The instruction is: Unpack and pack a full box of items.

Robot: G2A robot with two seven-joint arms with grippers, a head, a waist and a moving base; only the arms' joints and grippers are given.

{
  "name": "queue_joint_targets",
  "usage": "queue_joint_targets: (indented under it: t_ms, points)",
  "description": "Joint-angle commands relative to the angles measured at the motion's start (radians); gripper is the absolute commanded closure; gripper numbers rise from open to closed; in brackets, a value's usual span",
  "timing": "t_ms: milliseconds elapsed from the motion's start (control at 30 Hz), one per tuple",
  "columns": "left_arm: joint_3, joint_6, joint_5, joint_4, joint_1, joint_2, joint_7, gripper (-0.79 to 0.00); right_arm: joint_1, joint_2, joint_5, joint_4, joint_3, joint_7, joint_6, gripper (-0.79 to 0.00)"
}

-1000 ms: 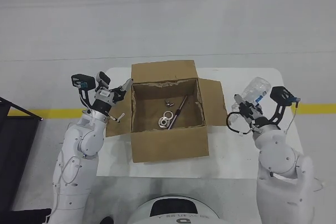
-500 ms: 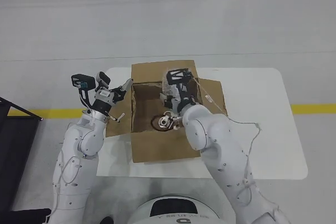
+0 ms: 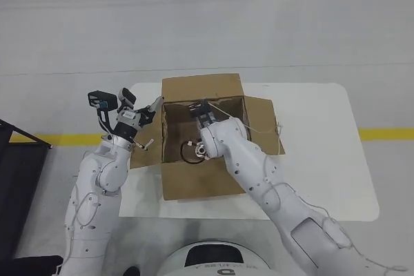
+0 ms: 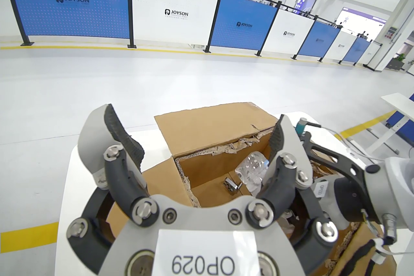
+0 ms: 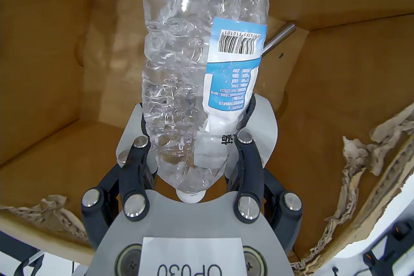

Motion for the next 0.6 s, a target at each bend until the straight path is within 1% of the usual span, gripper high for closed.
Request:
queue_joint_targets:
  t_ms: [0, 33, 67, 100, 133, 200, 233, 267, 300, 333, 367, 467, 567]
  points:
    - [0.000, 0.000, 0.000, 0.000, 0.000, 0.000, 0.000, -0.785, 0.022, -0.008, 0.006, 0.050, -0.009, 0.002, 0.012, 0.000]
    - [0.000, 0.000, 0.000, 0.000, 0.000, 0.000, 0.000, -0.785, 0.030, -0.012, 0.015, 0.071, -0.011, 0.004, 0.017, 0.000]
    - [0.000, 0.000, 0.000, 0.000, 0.000, 0.000, 0.000, -0.785, 0.038, -0.016, 0.023, 0.089, -0.013, 0.005, 0.019, -0.028]
    - [0.000, 0.000, 0.000, 0.000, 0.000, 0.000, 0.000, -0.785, 0.045, -0.020, 0.028, 0.104, -0.016, 0.005, 0.020, -0.139]
    - [0.000, 0.000, 0.000, 0.000, 0.000, 0.000, 0.000, -0.785, 0.051, -0.023, 0.032, 0.116, -0.021, 0.004, 0.016, -0.274]
    - [0.000, 0.000, 0.000, 0.000, 0.000, 0.000, 0.000, -0.785, 0.063, -0.027, 0.032, 0.135, -0.025, 0.007, 0.012, -0.357]
    - [0.000, 0.000, 0.000, 0.000, 0.000, 0.000, 0.000, -0.785, 0.067, -0.029, 0.034, 0.136, -0.022, 0.006, 0.016, -0.376]
    - [0.000, 0.000, 0.000, 0.000, 0.000, 0.000, 0.000, -0.785, 0.068, -0.030, 0.040, 0.132, -0.016, 0.004, 0.020, -0.443]
    - [0.000, 0.000, 0.000, 0.000, 0.000, 0.000, 0.000, -0.785, 0.068, -0.029, 0.038, 0.129, -0.010, 0.004, 0.023, -0.520]
    - [0.000, 0.000, 0.000, 0.000, 0.000, 0.000, 0.000, -0.785, 0.066, -0.029, 0.036, 0.122, -0.005, 0.005, 0.025, -0.634]
    - [0.000, 0.000, 0.000, 0.000, 0.000, 0.000, 0.000, -0.785, 0.062, -0.028, 0.036, 0.110, 0.001, 0.005, 0.028, -0.785]
    - [0.000, 0.000, 0.000, 0.000, 0.000, 0.000, 0.000, -0.785, 0.042, -0.023, 0.017, 0.065, 0.016, 0.010, 0.028, -0.785]
    - [0.000, 0.000, 0.000, 0.000, 0.000, 0.000, 0.000, -0.785, 0.010, -0.013, -0.028, -0.018, 0.033, 0.034, 0.019, -0.785]
